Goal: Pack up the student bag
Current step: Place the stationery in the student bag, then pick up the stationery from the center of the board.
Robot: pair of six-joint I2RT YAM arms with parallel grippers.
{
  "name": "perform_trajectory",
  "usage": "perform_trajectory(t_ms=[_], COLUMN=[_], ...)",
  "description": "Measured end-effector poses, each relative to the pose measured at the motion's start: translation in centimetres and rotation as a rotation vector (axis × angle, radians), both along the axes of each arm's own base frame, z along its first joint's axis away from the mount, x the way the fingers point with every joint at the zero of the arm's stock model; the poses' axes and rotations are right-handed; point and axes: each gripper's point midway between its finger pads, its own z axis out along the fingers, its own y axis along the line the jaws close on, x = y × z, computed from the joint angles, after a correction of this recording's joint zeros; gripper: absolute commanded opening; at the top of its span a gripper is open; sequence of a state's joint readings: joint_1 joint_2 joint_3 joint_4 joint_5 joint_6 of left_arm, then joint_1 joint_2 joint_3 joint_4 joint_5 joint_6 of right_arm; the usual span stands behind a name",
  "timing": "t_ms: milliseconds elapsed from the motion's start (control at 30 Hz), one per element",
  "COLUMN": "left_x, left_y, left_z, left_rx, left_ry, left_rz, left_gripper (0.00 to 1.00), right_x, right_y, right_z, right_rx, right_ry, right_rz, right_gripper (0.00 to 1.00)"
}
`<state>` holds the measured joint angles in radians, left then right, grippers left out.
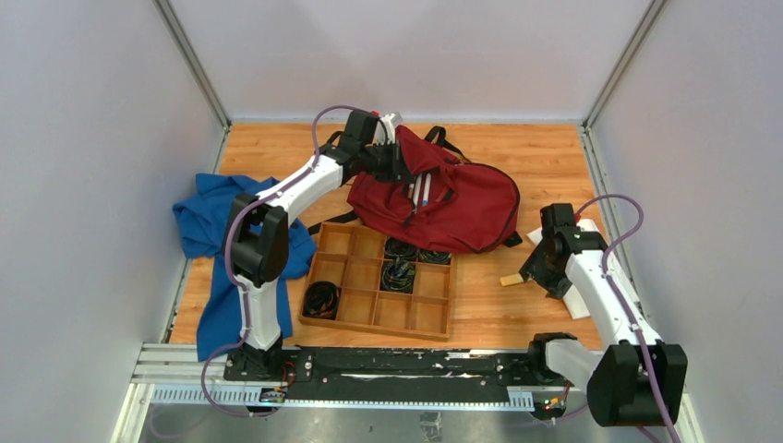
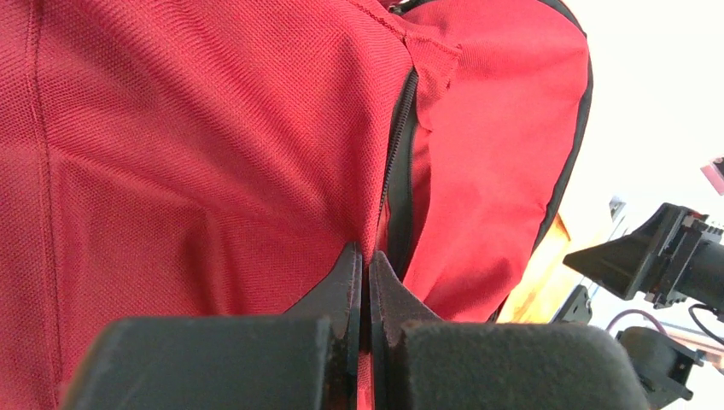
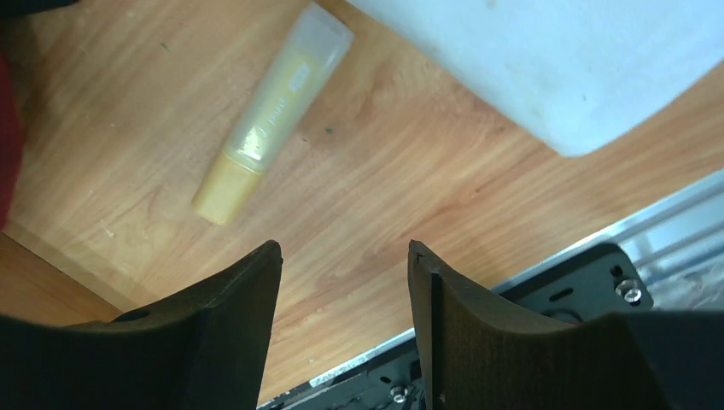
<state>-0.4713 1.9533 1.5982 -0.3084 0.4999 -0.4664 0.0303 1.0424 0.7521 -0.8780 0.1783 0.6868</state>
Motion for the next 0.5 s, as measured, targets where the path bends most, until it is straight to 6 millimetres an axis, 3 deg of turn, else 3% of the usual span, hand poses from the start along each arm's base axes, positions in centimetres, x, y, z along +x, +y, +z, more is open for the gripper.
perform_trajectory(t_ms=[67, 200, 500], left_x=[-0.1, -0.2, -0.5], left_y=[-0.1, -0.2, -0.4], left_z=[0.1, 0.0, -0.5], left_rx=[-0.004, -0.014, -0.033], left_ry=[0.001, -0.001, 0.010], left_rz=[-0.005, -0.014, -0.023], left_gripper=[0.00, 0.00, 0.00], right_x=[-1.1, -0.9, 2.7], right_y=[-0.1, 0.0, -0.1], right_z=[-0.6, -0.9, -3.3], right_rx=[0.005, 0.011, 0.046], right_ry=[0.050, 0.070, 0.142], right_rz=[-0.032, -0.070, -0.156], right_gripper=[0.61, 0.63, 0.63])
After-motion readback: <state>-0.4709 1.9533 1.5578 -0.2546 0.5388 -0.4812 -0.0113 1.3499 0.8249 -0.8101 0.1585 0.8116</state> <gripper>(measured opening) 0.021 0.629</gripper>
